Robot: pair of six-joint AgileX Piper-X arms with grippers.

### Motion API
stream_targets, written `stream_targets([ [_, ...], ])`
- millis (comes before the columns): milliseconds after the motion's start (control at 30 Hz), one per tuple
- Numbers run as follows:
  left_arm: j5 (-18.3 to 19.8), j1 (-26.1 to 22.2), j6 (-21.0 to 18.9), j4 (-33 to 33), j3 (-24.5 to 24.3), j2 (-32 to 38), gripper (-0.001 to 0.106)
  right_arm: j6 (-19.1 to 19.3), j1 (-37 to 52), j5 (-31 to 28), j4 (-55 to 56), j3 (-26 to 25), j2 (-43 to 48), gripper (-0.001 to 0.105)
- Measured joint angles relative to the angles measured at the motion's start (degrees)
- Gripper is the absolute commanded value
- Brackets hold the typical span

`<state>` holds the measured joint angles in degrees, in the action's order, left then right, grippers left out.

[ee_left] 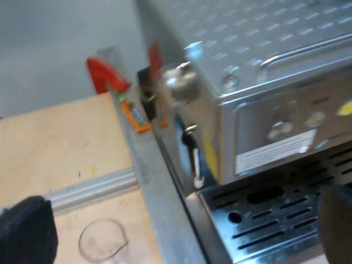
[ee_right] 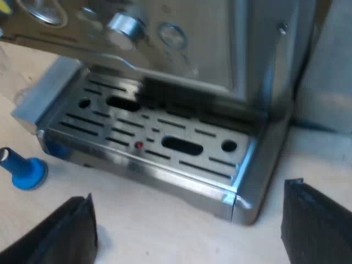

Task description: Grind coffee beans and then tamp

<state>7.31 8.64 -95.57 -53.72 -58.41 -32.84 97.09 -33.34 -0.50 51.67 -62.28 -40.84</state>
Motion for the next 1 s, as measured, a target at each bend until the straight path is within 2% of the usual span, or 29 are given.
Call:
stream_targets([
  [33, -0.06, 0.00, 0.00, -0.14, -0.01, -0.07, 0.098, 0.00, 4.45, 2.44, 1.36, 0.00, 0.00, 0.070],
  [67, -0.19, -0.64, -0.02, -0.28, -0.02, -0.19, 0.098, 0.00, 5.10, 2.92, 1.73, 0.00, 0.00, 0.070],
  [133, -0.21, -2.78, 0.01, -1.29, 0.01, -0.85, 0.098, 1.20, 13.21, 4.33, 3.31, 0.00, 0.00, 0.070],
  [200, -0.21, -3.81, 0.01, -1.77, 0.01, -0.99, 0.098, 1.47, 15.44, 4.45, 3.69, 0.00, 0.00, 0.070],
  [267, 3.05, -8.19, -0.09, -3.06, 0.01, -1.01, 0.098, 2.69, 20.03, 5.50, 4.90, 0.00, 0.00, 0.070],
  [433, 3.75, -8.17, -0.09, -4.35, 0.01, -1.01, 0.098, 9.55, 31.96, 6.82, 9.94, 0.00, 0.00, 0.070],
  [500, 3.91, -8.17, -0.09, -5.09, 0.01, -0.86, 0.098, 10.12, 33.37, 6.46, 10.23, 0.00, 0.43, 0.070],
  [633, 3.52, -5.63, -0.09, -5.83, 0.01, 1.48, 0.098, 14.83, 33.54, 6.77, 10.43, 0.00, 2.15, 0.070],
  [1000, 0.34, -3.97, 0.33, -6.16, 0.01, 12.50, 0.098, 15.07, 33.54, 6.63, 10.67, 0.00, 13.11, 0.070],
])
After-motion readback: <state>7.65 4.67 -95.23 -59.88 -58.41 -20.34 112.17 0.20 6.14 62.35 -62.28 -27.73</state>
